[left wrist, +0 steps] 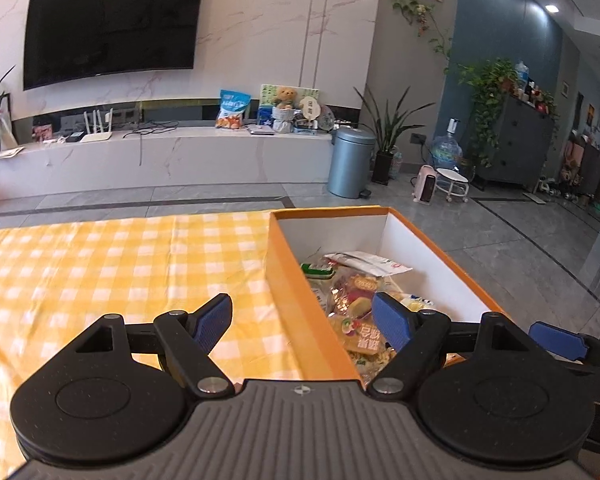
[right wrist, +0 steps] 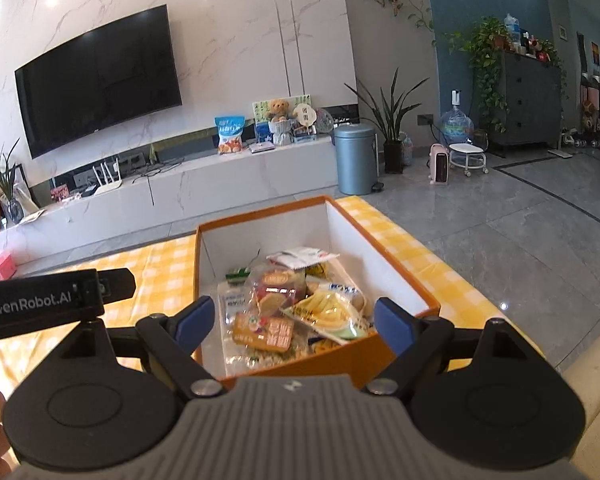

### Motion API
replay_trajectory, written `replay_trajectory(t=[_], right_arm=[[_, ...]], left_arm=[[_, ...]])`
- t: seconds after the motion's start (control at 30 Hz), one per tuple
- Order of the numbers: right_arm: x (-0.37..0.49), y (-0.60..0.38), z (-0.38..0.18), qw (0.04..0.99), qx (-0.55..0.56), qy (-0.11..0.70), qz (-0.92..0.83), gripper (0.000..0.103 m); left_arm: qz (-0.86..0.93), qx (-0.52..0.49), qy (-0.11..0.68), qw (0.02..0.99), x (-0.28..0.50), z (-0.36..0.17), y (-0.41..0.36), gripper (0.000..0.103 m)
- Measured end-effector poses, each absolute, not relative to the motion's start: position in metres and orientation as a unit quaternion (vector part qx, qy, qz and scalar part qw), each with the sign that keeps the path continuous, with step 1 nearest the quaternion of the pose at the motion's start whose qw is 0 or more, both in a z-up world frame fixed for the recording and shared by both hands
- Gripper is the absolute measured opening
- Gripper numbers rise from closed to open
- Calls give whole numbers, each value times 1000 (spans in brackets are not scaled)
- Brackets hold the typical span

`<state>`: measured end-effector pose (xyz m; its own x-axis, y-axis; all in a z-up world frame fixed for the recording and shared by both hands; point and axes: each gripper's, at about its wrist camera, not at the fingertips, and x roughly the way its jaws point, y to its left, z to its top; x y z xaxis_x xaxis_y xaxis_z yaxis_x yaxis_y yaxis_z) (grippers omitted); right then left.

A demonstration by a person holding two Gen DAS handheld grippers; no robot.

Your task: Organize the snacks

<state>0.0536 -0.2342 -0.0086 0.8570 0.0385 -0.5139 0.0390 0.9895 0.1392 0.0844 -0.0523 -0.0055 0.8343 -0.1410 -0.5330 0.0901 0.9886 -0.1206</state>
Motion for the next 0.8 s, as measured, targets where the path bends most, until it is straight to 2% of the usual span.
replay_trajectory(t=[0.8], right_arm=[[56,-233,-19,953,6,303,-26,85]], left_arm=[[-80,-16,304,949,78,-25,-68,94]])
